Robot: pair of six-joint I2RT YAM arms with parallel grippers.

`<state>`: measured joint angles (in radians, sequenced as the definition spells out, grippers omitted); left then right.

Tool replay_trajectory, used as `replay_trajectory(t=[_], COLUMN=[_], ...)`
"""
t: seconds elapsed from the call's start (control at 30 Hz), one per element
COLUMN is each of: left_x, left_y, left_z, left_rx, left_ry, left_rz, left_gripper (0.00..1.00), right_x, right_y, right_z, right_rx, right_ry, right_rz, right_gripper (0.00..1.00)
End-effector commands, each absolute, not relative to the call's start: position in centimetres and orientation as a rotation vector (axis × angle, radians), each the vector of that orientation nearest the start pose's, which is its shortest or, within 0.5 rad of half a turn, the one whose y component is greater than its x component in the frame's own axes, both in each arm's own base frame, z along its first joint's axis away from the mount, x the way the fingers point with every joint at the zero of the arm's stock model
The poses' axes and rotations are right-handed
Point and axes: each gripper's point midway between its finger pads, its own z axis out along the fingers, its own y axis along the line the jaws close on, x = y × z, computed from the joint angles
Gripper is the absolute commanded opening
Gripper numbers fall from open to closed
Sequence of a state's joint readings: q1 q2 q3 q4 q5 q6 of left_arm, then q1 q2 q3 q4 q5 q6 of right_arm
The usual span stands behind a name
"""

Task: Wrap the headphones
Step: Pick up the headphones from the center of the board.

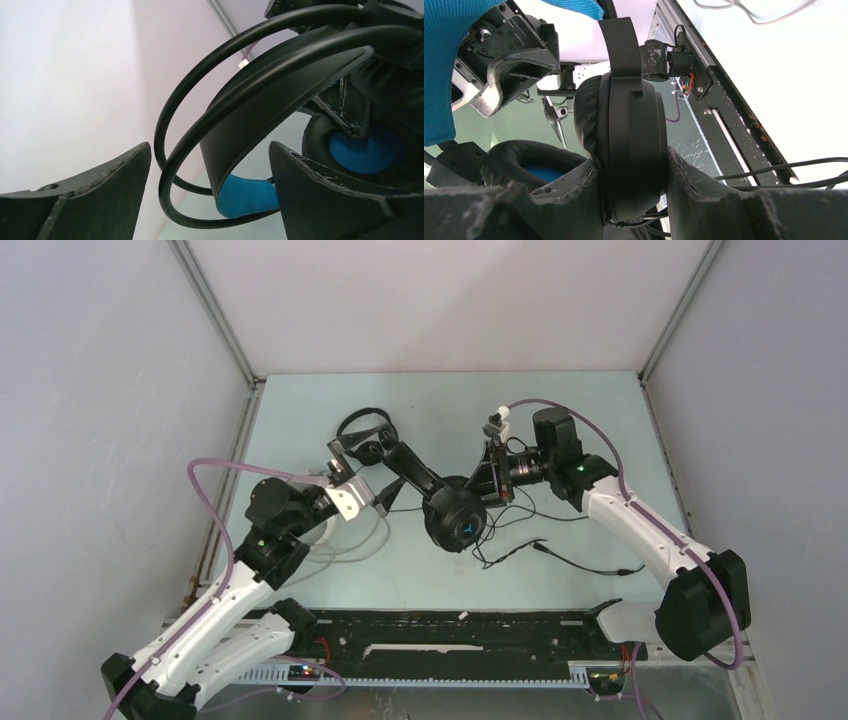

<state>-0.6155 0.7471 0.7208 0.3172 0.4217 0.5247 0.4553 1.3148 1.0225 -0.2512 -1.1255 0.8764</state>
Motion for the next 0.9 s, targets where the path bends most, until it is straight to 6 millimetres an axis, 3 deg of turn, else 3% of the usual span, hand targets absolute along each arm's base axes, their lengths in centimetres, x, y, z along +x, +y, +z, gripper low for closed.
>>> replay_trajectory(t=[0.0,0.2,0.3,0.5,0.7,0.87], left_x=[20.8,20.9,20.8,21.6,23.3,25.9], left_y=[-22.4,-22.4,-22.5,-22.5,-21.6,-20.0], left_z=[41.3,40.7,40.8,39.8,39.6,39.0], left_rx=[1.007,1.032,1.008,0.991,0.968,0.888], left_ry=[0.739,0.748,0.733,0.768,0.852,0.995], left_rz=[-0.335,-0.321,-0.335,-0.331,-0.262,-0.162], left_gripper=[0.87,0.76,0.7,0.39,0.03,0.0], right_x=[18.1,17.6,17.7,17.9,19.2,23.1], right_y=[28.7,29.1,29.2,29.5,29.2,26.8], right_z=[29.8,30.1,29.2,27.4,27.5,28.9], right_rx=[-0.407,-0.439,-0.436,-0.41,-0.344,-0.159], right_ry=[2.301,2.286,2.314,2.389,2.372,2.267], right_rz=[1.959,1.961,1.938,1.912,1.871,1.727], right_gripper=[0.38,0.38,0.38,0.39,0.57,0.74])
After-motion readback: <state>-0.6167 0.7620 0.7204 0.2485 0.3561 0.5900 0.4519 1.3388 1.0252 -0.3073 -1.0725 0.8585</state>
